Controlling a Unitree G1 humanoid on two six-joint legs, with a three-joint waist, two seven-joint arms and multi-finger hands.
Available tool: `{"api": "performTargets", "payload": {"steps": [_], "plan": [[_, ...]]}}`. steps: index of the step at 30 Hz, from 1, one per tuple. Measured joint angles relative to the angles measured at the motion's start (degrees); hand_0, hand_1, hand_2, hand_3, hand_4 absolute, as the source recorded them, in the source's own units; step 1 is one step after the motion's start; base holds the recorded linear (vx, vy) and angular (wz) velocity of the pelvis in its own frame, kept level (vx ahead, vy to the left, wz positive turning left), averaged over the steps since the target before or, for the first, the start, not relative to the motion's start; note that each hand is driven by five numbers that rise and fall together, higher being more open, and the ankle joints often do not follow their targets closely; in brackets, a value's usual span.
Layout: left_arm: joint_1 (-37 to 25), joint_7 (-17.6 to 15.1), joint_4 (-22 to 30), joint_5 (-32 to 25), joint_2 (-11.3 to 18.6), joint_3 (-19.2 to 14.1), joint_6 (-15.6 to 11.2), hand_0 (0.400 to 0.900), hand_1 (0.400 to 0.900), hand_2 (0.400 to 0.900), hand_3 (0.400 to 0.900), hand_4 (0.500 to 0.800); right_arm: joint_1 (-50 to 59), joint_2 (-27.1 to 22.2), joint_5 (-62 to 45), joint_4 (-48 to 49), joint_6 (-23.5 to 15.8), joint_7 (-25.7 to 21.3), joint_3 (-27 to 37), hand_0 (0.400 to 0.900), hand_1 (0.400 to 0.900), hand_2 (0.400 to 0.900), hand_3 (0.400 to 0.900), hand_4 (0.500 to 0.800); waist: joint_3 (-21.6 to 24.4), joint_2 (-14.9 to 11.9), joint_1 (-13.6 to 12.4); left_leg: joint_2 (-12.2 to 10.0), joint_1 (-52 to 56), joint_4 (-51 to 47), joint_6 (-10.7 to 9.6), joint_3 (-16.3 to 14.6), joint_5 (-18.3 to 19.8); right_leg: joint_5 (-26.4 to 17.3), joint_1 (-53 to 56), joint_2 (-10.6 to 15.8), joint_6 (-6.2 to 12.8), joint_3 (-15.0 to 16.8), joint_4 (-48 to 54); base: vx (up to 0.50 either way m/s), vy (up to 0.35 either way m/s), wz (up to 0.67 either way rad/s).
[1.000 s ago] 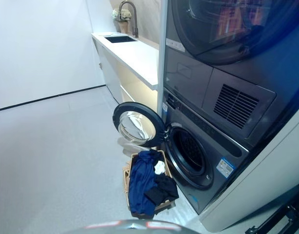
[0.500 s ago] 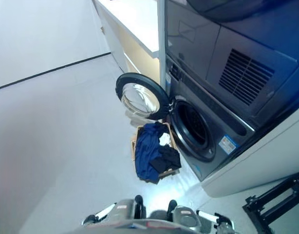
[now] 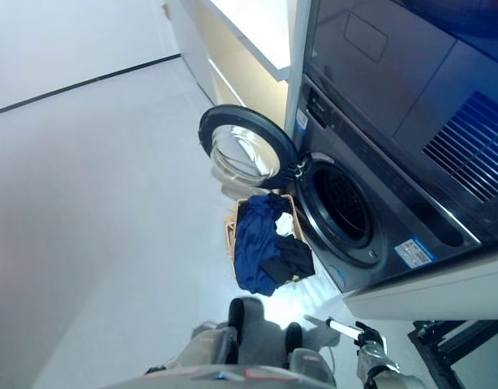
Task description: Put the clothes in the basket into the washing machine.
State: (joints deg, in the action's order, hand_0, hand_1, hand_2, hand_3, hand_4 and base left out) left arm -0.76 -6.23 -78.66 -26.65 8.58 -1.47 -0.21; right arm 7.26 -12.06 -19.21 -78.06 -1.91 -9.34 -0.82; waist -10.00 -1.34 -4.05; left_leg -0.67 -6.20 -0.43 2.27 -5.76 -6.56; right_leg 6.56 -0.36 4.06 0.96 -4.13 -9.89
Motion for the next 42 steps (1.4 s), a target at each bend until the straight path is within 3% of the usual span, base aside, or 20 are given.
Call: {"api": "performTargets", "payload": {"steps": [1, 3, 6, 10, 15, 18, 22, 25, 29, 33, 42], "plan": [[-0.5, -0.1, 1.0, 0.4, 1.0, 0.0, 0.0, 0.9, 0.9, 0.9, 0.9, 0.8, -0.5, 1.2, -0.1, 0.0, 0.2, 0.1, -0.1, 0.9, 0.9, 0.9, 0.9, 0.8, 1.0, -1.4, -0.2, 0.9, 0.1, -0.1, 0.4, -0.2, 0.6, 1.7, -0.9, 1.2, 1.87, 0.0, -2.8, 0.16, 0.228, -0.09], [-1.6, -0.1, 1.9, 0.9, 2.9, 0.2, 0.0, 0.9, 0.9, 0.9, 0.9, 0.8, -0.7, 2.9, -0.4, 0.0, 0.5, 0.5, -0.1, 0.9, 0.9, 0.9, 0.9, 0.8, 2.1, -3.2, 0.2, 1.8, 0.2, -0.6, 1.3, -0.6, 0.6, 1.8, -1.2, 2.3, 3.47, 0.0, -3.3, 0.18, 0.308, -0.07], [-5.2, -0.2, 1.8, 0.9, 4.4, 0.0, 0.0, 0.9, 0.9, 0.9, 0.9, 0.8, 0.7, 3.5, -2.5, 1.7, 0.4, 0.6, -1.3, 0.9, 0.9, 0.9, 0.9, 0.8, 2.0, -3.3, 1.1, 1.7, 1.8, -0.5, 1.7, -0.9, 1.6, -0.2, -3.2, 2.2, 7.11, 0.3, -9.0, 0.14, 0.23, 0.03], [-8.1, -0.3, 2.6, 0.9, 5.1, 1.7, -1.3, 0.9, 0.9, 0.9, 0.9, 0.8, 2.3, 3.6, -2.8, 5.3, -0.2, 0.6, -3.5, 0.9, 0.9, 0.9, 0.9, 0.8, 1.0, -3.3, 2.1, 1.5, 3.5, -1.7, 3.1, -0.4, 2.0, 0.8, -6.6, 1.6, 5.05, 0.7, -13.7, 0.06, 0.086, 0.03], [-9.0, -1.0, 2.3, 0.9, 6.2, 1.8, -1.2, 0.9, 0.9, 0.9, 0.9, 0.8, 4.0, 3.6, -3.2, 11.7, -1.3, 0.2, -7.1, 0.9, 0.9, 0.9, 0.9, 0.8, -1.9, -3.3, 2.5, 2.0, 4.1, -2.3, 3.5, -0.5, 1.8, -0.3, -8.6, -1.0, 5.51, 1.6, 4.3, 0.07, -0.033, 0.15], [-8.1, -1.3, 2.4, 0.9, 6.1, 1.7, -1.2, 0.9, 0.9, 0.9, 0.9, 0.8, 4.1, 3.6, -2.9, 15.3, -1.9, -0.1, -9.0, 0.9, 0.9, 0.9, 0.9, 0.8, -4.0, -3.6, 2.7, 3.5, 4.0, -2.8, 2.6, 0.5, 1.9, -4.4, -9.3, -0.4, 6.01, 2.9, 10.7, 0.07, -0.136, 0.34], [-7.0, -1.4, 2.7, 0.7, 5.8, 1.7, -1.3, 0.9, 0.9, 0.9, 0.9, 0.8, 4.0, 3.6, -1.9, 15.7, -1.8, -0.1, -9.2, 0.9, 0.9, 0.9, 0.9, 0.8, -5.0, -4.2, 2.6, 5.1, 3.4, -3.0, 1.0, 3.4, 1.6, -12.7, -9.1, 0.3, 3.94, 5.0, 12.0, 0.03, -0.19, 0.37], [-6.7, -2.1, 3.1, -0.7, 5.0, 1.7, -1.3, 0.9, 0.9, 0.9, 0.9, 0.8, 6.0, 2.6, -0.8, 16.9, -1.7, -0.8, -10.6, 0.9, 0.9, 0.9, 0.9, 0.8, -6.1, -3.4, 2.7, 4.0, 0.3, -1.7, -0.8, 5.7, 1.9, -15.0, -10.2, -0.6, 1.8, 3.1, 13.1, 0.02, -0.191, 0.6], [-10.0, -3.0, 4.1, -1.5, 2.4, 2.0, -1.4, 0.9, 0.9, 0.9, 0.9, 0.8, 11.2, -2.4, 3.4, 20.7, -1.2, -2.6, -14.9, 0.9, 0.9, 0.9, 0.9, 0.8, -9.2, -1.2, 3.0, 3.0, -5.7, 1.4, -2.4, 9.0, 1.9, -16.0, -12.2, -1.5, 0.69, -1.5, 14.9, 0.02, -0.127, 0.33], [-14.1, -3.3, 5.8, -3.2, 1.4, 3.5, -2.5, 0.9, 0.9, 0.9, 0.9, 0.8, 22.1, -6.5, 8.5, 22.3, -1.1, -2.9, -20.3, 0.9, 0.9, 0.9, 0.9, 0.8, -13.1, -1.0, 2.6, 2.5, -10.0, 3.0, -3.5, 9.5, 2.0, -16.8, -15.7, -2.2, -0.46, -1.8, 14.9, 0.05, -0.026, 0.02], [-21.6, -4.0, 10.0, -6.9, 1.7, 6.9, -5.2, 0.9, 0.9, 0.9, 0.9, 0.8, 37.0, -10.2, 18.1, 18.8, -0.8, -4.0, -28.0, 0.9, 0.9, 0.9, 0.9, 0.8, -17.7, -0.9, 0.9, 2.5, -16.8, 6.2, -3.4, 10.6, 2.4, -17.4, -21.2, -2.1, -1.17, -2.7, 13.6, -0.02, 0.01, 0.06]]}}
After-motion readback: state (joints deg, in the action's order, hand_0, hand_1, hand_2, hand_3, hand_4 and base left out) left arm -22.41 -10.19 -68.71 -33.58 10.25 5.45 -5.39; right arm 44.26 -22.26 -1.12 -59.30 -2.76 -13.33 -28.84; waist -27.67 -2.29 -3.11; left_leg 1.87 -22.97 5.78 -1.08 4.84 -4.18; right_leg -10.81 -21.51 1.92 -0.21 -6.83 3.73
